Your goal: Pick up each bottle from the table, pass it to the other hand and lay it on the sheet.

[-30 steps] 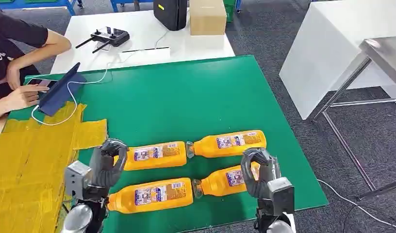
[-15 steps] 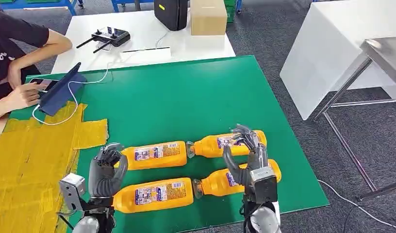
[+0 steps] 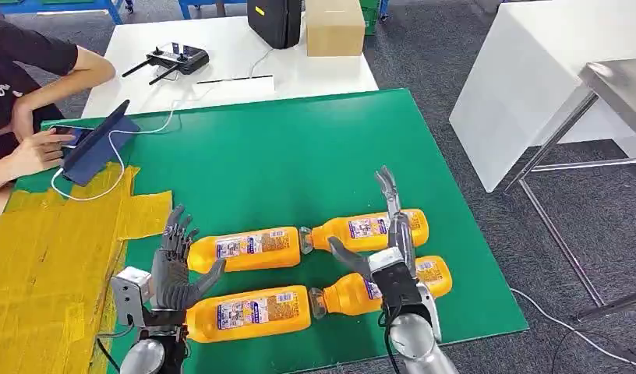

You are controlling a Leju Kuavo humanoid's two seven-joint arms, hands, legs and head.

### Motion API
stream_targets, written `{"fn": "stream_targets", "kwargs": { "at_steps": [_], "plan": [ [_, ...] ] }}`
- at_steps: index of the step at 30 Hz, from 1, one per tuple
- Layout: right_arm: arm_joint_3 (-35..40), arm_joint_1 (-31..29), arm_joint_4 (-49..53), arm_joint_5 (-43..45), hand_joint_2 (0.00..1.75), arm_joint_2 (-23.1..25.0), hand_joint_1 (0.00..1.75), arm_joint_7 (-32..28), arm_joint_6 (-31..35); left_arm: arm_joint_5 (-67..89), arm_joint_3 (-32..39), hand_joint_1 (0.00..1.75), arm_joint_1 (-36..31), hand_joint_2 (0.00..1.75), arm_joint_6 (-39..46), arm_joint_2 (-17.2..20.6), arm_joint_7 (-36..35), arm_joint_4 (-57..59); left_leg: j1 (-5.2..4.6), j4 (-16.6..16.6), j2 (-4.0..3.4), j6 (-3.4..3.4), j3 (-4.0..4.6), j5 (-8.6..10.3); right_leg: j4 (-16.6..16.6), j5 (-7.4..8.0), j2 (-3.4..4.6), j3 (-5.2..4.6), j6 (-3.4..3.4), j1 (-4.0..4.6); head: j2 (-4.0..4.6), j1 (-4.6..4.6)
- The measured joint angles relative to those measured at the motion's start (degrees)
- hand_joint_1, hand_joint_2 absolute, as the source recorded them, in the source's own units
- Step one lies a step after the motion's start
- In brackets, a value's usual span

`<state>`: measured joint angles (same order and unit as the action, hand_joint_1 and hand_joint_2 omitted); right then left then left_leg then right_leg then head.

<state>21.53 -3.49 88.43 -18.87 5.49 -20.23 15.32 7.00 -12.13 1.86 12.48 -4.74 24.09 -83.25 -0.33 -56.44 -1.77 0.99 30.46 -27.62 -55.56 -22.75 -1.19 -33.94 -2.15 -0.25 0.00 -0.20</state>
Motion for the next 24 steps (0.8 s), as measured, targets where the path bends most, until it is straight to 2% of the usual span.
{"fn": "stream_targets", "kwargs": {
  "at_steps": [5, 10, 18, 24],
  "plan": [
    [3.94, -6.27, -5.21, -13.62, 1.75, -1.46, 0.0, 7.72, -2.05, 2.12, 0.22, 0.0, -1.96, 1.75, 0.11, 0.02, -1.75, 0.9, 0.0, 0.0, 0.0, 0.02, -0.03, 0.06, 0.0, 0.03, 0.0, 0.02, 0.0, 0.0, 0.0, 0.0],
    [9.07, -13.58, -12.2, -23.41, 1.75, -1.81, 0.0, 12.78, -4.31, 4.59, 1.57, 0.0, -4.66, 1.75, 1.79, 0.0, -2.62, 2.32, 0.01, -0.01, 0.0, -0.01, -0.04, 0.11, -0.07, 0.04, 0.0, 0.01, -0.01, 0.01, 0.0, 0.0],
    [15.01, -22.02, -22.72, -27.59, 1.75, -1.09, 0.0, 14.94, -7.19, 7.34, 4.22, 0.0, -8.39, 1.75, 4.67, 0.04, -2.88, 5.0, 0.01, -0.02, 0.01, -0.02, 0.01, 0.12, -0.1, 0.04, -0.03, -0.02, 0.0, 0.01, 0.0, -0.02],
    [18.71, -26.69, -31.67, -29.85, 1.75, 1.86, 0.0, 15.01, -7.98, 8.09, 8.22, 0.0, -12.08, 1.75, 5.79, 1.2, -3.15, 6.36, 0.02, -0.02, 0.01, -0.03, -0.01, 0.13, -0.13, 0.04, -0.03, -0.03, 0.0, 0.01, 0.0, -0.02]
  ]
}}
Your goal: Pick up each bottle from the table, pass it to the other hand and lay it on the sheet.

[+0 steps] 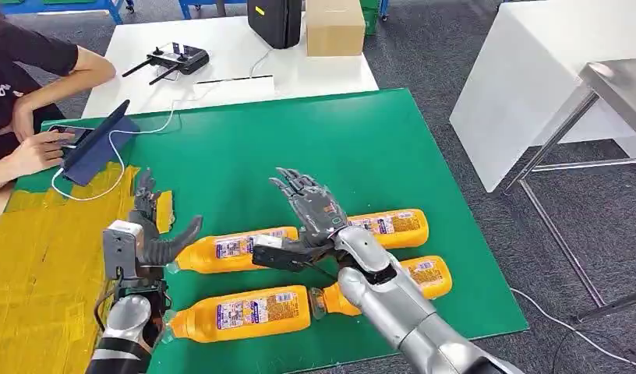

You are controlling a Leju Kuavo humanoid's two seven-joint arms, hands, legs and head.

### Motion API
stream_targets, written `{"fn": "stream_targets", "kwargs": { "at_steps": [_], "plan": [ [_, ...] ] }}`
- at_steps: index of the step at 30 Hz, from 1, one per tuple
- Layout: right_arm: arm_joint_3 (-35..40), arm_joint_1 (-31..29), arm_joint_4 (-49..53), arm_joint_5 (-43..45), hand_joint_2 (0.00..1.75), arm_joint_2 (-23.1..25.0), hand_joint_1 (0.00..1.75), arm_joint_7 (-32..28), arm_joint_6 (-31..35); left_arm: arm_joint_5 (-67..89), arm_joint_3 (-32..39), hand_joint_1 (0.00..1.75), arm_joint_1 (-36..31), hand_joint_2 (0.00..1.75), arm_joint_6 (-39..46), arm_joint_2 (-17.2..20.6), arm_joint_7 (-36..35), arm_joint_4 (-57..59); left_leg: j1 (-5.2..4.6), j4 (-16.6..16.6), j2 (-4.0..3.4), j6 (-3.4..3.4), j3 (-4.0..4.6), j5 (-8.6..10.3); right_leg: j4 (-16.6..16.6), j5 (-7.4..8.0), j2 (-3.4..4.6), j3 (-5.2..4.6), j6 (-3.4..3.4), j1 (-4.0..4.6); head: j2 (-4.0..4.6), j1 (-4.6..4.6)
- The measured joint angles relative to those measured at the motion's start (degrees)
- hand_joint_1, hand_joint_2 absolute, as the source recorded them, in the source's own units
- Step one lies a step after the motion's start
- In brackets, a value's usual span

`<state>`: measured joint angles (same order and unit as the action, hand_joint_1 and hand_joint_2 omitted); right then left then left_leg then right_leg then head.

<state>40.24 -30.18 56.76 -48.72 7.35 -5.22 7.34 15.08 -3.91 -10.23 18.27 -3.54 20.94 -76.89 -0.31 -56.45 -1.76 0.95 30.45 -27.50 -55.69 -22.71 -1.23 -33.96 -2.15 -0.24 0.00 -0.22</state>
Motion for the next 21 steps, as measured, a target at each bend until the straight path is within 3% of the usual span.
{"fn": "stream_targets", "kwargs": {
  "at_steps": [21],
  "plan": [
    [4.76, -4.0, -12.06, 2.95, 1.75, 6.1, 0.0, -2.34, -2.19, -4.07, 5.94, 0.0, -2.1, 1.75, -1.07, 0.52, 0.92, 0.7, 0.0, 0.0, 0.0, -0.01, 0.0, 0.0, -0.03, -0.01, 0.01, -0.05, 0.01, 0.01, -0.02, 0.0]
  ]
}}
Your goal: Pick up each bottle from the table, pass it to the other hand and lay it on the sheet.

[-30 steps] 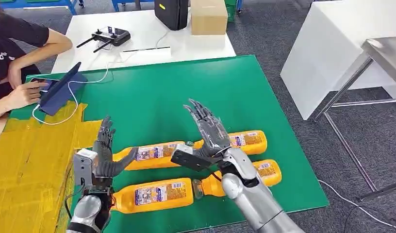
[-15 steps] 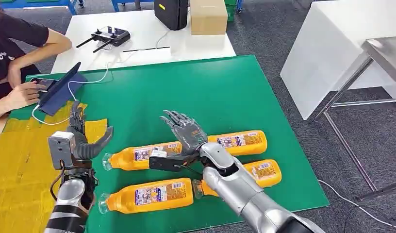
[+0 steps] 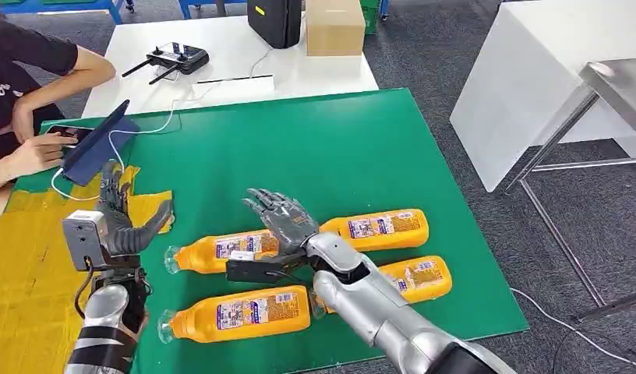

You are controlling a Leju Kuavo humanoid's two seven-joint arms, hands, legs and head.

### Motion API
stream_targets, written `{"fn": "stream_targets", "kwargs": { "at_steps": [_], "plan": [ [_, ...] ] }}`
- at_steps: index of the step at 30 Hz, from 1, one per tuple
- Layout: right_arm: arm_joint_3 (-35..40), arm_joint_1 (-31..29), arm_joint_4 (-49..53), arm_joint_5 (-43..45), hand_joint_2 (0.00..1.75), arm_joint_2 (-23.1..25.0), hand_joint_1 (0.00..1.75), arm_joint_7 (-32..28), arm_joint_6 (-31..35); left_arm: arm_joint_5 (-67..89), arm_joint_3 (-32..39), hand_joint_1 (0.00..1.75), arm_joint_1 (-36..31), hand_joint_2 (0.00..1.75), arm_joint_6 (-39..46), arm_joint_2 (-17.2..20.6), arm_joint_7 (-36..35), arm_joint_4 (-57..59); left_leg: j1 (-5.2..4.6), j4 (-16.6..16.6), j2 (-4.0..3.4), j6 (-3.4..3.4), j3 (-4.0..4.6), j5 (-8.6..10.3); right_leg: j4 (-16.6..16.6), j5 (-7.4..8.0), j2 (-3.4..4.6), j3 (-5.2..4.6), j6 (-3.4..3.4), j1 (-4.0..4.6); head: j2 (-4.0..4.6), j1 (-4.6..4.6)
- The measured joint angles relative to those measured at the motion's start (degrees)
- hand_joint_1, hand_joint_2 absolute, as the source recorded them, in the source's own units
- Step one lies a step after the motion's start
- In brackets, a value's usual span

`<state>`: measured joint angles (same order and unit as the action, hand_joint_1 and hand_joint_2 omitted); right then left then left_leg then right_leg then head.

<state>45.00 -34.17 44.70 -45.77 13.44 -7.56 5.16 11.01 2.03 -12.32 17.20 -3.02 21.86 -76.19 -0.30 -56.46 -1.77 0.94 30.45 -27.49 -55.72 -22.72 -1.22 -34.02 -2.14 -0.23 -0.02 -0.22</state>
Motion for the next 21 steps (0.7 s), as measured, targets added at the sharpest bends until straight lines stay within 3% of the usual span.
{"fn": "stream_targets", "kwargs": {
  "at_steps": [17, 21],
  "plan": [
    [2.34, -1.59, -9.4, 6.51, 1.75, 4.68, 0.0, -0.74, -3.47, -3.1, 0.9, 0.0, -2.29, 1.75, -1.27, -0.22, 1.03, 1.68, -0.02, 0.0, 0.0, -0.01, 0.0, 0.01, -0.01, 0.0, 0.0, -0.02, 0.0, -0.01, 0.02, 0.02],
    [2.49, -2.55, -13.48, 6.18, 1.75, 5.79, 0.0, 1.64, -3.65, -3.45, 0.37, 0.0, -3.11, 1.75, -1.53, -0.48, 1.2, 2.53, -0.01, 0.0, 0.0, -0.01, 0.0, 0.01, 0.0, 0.0, 0.0, -0.02, 0.0, -0.01, 0.02, 0.0]
  ]
}}
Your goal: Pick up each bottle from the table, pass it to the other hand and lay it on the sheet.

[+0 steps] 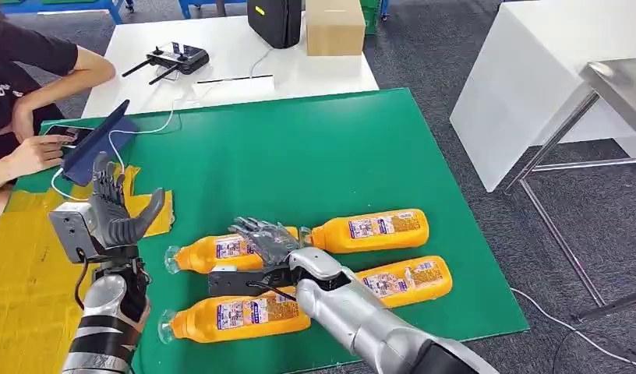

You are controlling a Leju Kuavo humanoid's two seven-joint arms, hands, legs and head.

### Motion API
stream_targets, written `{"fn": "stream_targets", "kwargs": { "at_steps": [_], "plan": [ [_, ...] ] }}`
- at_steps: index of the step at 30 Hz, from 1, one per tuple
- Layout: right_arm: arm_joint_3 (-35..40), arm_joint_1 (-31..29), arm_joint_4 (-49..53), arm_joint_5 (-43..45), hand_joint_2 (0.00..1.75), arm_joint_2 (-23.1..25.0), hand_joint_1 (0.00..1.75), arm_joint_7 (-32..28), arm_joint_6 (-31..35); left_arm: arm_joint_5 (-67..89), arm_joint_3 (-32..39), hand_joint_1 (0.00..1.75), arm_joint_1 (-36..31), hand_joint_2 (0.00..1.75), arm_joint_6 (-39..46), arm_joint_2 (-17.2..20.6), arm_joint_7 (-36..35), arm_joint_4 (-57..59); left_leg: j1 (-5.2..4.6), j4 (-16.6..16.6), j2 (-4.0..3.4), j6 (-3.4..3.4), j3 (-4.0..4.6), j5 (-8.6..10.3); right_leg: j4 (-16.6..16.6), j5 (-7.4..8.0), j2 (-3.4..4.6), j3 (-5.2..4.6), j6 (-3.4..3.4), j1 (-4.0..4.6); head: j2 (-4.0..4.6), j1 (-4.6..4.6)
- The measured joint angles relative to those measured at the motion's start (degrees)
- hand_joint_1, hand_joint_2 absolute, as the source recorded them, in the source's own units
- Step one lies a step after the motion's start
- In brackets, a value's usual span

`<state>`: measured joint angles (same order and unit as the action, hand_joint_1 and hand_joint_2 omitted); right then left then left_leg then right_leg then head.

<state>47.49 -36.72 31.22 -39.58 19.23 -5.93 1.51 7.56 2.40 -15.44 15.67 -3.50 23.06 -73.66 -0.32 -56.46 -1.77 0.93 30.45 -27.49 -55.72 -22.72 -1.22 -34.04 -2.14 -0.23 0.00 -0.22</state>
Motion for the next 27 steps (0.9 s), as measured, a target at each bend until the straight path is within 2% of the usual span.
{"fn": "stream_targets", "kwargs": {
  "at_steps": [5, 9, 13, 27],
  "plan": [
    [0.24, -0.75, -2.81, -0.42, 1.75, 0.48, 0.0, 0.73, 0.2, -0.5, -0.33, 0.0, -0.28, 1.75, 0.0, -0.22, 0.04, 0.72, 0.0, 0.0, -0.02, 0.0, -0.01, 0.0, 0.0, 0.0, 0.02, 0.0, 0.0, 0.0, 0.0, 0.0],
    [0.26, -1.52, -4.66, -1.23, 1.75, 0.72, 0.0, 3.55, 1.27, -0.59, -0.77, 0.0, -0.39, 1.75, -0.31, -0.31, 0.07, 0.85, 0.0, 0.0, -0.02, 0.0, -0.01, 0.0, 0.0, 0.0, 0.01, 0.0, 0.0, 0.0, 0.0, 0.0],
    [0.7, -2.62, -7.35, -4.96, 1.75, 0.61, 0.0, 7.78, 3.47, -0.83, -1.97, 0.0, -0.54, 1.75, -1.05, -0.52, 0.13, 0.85, -0.01, -0.01, -0.01, 0.0, -0.01, 0.0, 0.0, 0.0, 0.01, 0.01, 0.0, -0.01, 0.0, 0.0],
    [2.14, -4.16, -11.33, -12.94, 1.75, -0.2, 0.0, 14.58, 2.76, -1.64, -4.39, 0.0, -0.65, 1.75, -1.99, -1.05, 0.18, 0.85, -0.01, -0.01, -0.02, 0.0, -0.08, 0.0, 0.01, 0.0, 0.02, 0.04, 0.0, 0.0, 0.0, 0.02]
  ]
}}
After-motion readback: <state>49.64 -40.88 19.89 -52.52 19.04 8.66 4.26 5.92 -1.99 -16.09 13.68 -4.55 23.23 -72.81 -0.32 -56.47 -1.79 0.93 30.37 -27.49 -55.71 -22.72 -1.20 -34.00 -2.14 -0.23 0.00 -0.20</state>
